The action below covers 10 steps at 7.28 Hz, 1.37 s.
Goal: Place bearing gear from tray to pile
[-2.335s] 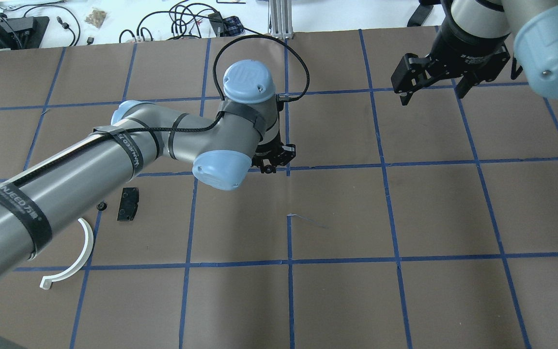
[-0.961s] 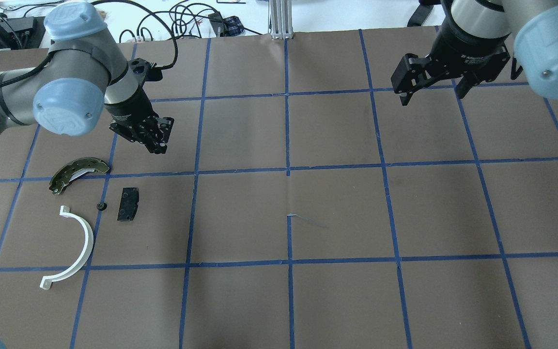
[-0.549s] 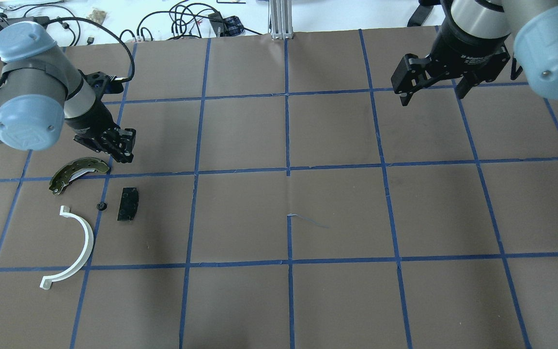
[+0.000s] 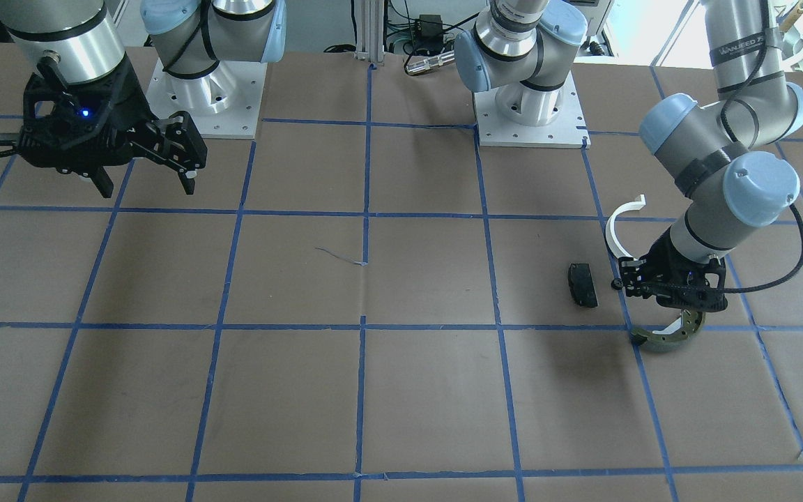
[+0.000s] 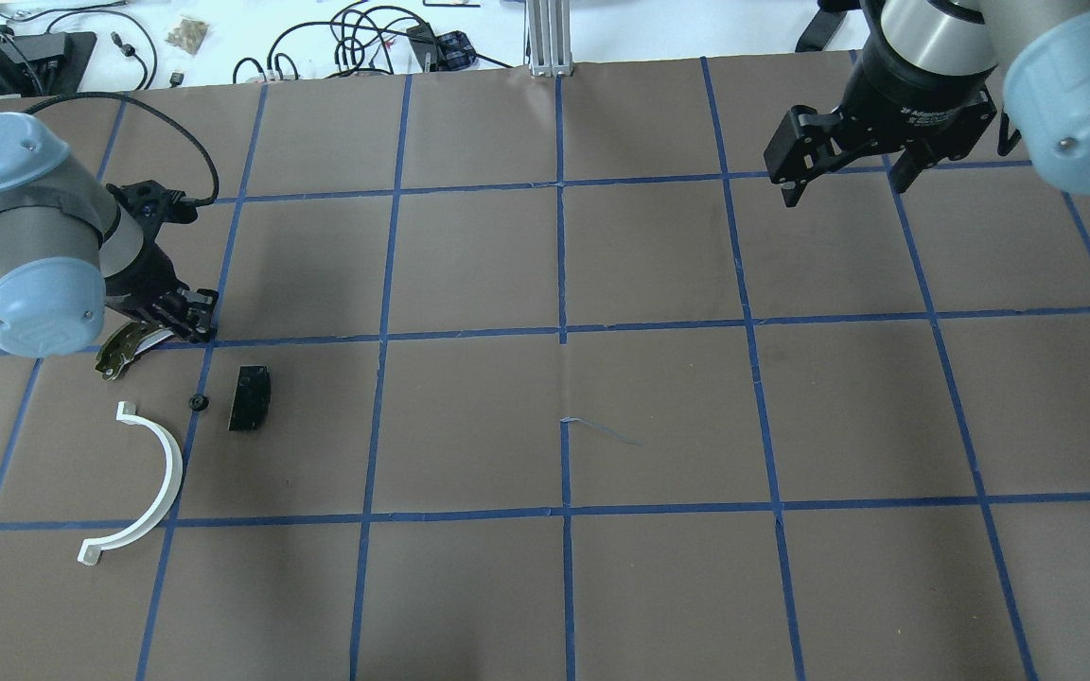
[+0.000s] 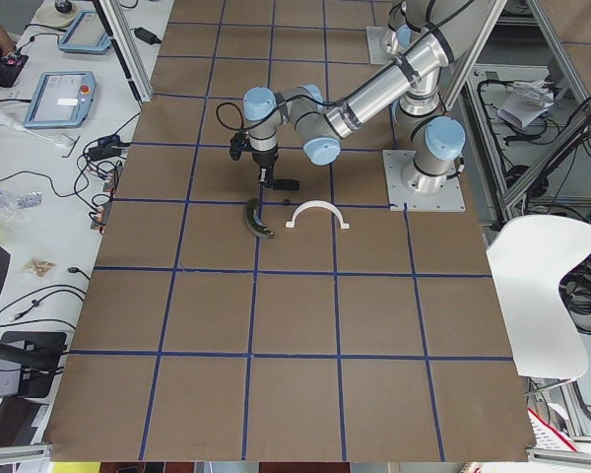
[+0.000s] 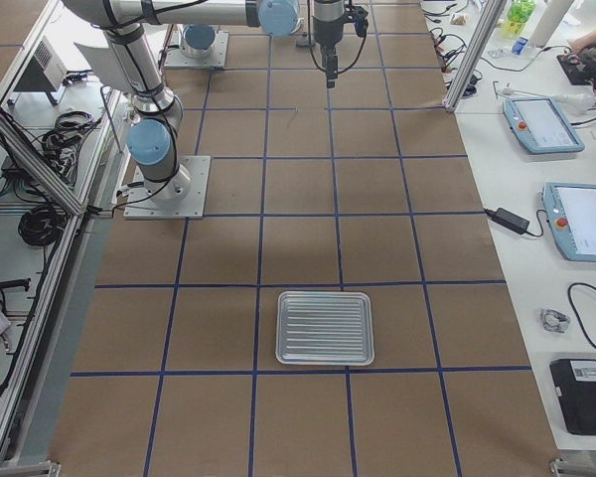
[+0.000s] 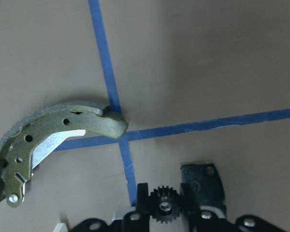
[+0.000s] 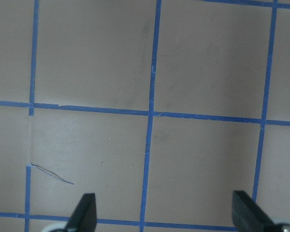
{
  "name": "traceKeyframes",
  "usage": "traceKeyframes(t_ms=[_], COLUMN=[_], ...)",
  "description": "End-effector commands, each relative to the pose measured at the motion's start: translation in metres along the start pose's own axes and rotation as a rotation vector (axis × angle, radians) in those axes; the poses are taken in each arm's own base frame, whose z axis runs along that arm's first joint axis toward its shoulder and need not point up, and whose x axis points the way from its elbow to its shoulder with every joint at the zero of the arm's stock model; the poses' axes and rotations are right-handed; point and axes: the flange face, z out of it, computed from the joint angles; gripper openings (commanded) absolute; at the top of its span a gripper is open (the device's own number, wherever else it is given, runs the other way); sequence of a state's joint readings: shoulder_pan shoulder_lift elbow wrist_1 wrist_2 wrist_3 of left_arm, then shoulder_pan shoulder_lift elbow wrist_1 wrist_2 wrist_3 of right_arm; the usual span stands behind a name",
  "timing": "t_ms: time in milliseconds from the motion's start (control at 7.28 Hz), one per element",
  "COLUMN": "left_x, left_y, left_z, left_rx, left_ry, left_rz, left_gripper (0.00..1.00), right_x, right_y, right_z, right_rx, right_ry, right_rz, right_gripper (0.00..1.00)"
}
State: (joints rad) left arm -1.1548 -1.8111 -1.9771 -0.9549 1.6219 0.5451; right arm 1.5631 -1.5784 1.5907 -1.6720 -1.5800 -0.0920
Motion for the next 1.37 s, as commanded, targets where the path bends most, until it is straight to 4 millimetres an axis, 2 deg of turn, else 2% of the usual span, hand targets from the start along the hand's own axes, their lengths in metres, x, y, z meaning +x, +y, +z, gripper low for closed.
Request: traceKeyframes(t_ms=[0,275,549,687,1236], left_x=[-0.004,-0.004,0.003,0.002,-0.001], left_y=[0.016,0.018,0.031,0.029,0.025], left_z=[0.019,0.021,0.039,0.043,0.039], left_rx=[-0.028,-0.033,-0.071,-0.055,-0.037], left_ry=[0.025,0.025,0.045,0.035,0.022], left_rz=[-0.011,-0.012,-0.017,-0.014,-0.009], left_gripper=[0.00,0.00,0.00,0.00,0.00], right_x=[0.000,0.000,0.000,0.000,0.000], right_y=[0.000,0.000,0.000,0.000,0.000], right_z=[0.000,0.000,0.000,0.000,0.000], right_rx=[0.000,0.000,0.000,0.000,0.000], right_ry=[0.000,0.000,0.000,-0.002,0.000], right_rz=[0.000,0.001,0.001,0.001,0.001], right_gripper=[1.00,1.00,1.00,1.00,1.00])
